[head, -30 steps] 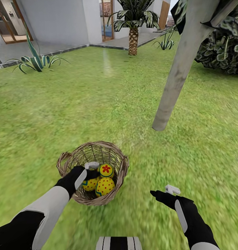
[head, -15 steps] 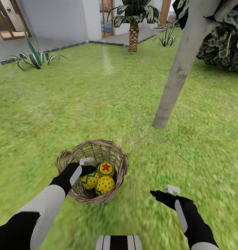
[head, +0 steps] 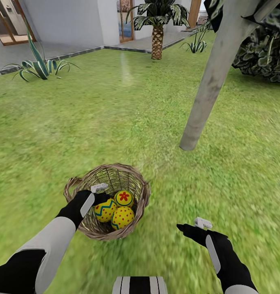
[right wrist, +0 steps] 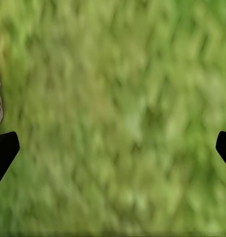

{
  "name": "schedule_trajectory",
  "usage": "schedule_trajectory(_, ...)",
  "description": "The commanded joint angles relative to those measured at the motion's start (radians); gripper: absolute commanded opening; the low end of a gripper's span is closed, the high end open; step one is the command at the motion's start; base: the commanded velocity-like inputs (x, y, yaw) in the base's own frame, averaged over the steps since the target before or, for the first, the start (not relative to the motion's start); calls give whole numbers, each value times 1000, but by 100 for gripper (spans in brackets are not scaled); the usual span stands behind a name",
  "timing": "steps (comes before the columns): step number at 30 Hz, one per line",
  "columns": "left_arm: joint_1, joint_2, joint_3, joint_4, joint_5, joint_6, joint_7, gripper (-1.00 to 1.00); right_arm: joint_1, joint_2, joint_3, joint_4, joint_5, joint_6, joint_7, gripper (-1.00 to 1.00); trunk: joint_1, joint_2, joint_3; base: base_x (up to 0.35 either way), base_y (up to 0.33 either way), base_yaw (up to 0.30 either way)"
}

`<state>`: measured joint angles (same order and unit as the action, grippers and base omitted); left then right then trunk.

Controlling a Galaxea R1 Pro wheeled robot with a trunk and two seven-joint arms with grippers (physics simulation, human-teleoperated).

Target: Take the three Easter eggs out of the wicker basket on the lawn in the garden, then place them on the lawn next to a single tree (choose any tree) so that all three eggs are next to the same tree and none are left in the basket.

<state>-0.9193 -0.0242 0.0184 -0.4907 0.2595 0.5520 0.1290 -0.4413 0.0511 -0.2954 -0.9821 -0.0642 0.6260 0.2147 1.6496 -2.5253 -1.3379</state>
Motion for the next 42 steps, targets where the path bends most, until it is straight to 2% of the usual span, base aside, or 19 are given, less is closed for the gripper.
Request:
schedule_trajectory(1, 0, 0, 2, -2, 9, 5, 7, 100, -1, 1, -4, -1, -6, 6, 2, 100, 0, -1, -5, 0, 0, 0)
schedule_trajectory(9, 0, 0, -1, -2, 9, 8, -6, 100, -1, 1, -4, -1, -6, 6, 2, 100, 2, -1, -20, 0, 0, 0)
schedule_trajectory(14, 0, 0, 1, -2, 9, 6, -1, 100, -1, 1, -4, -1, -6, 6, 2, 100, 2, -1, -20, 0, 0, 0)
schedule_trajectory(17, 0, 0, 1, -2, 9, 5, 6, 100, -1, 1, -4, -1, -6, 6, 2, 100, 3, -2, -32, 0, 0, 0)
schedule_trajectory(28, -1, -1, 2, -2, 10, 14, 0, 100, -1, 1, -4, 0, -5, 3, -2, 100, 4, -3, -39, 0, 0, 0)
schedule_trajectory(31, -1, 0, 2, -2, 11, 14, -3, 100, -1, 1, -4, 0, -6, 3, -2, 100, 6, -3, -51, 0, 0, 0)
schedule_trajectory(38, -1, -1, 2, -2, 10, 14, -1, 100, -1, 1, -4, -1, -6, 1, -1, 100, 6, -3, -51, 0, 0, 0)
schedule_trajectory(42, -1, -1, 0, -2, 9, 10, 0, 100, -1, 1, -4, 0, -5, 2, -1, 100, 7, -4, -63, 0, 0, 0)
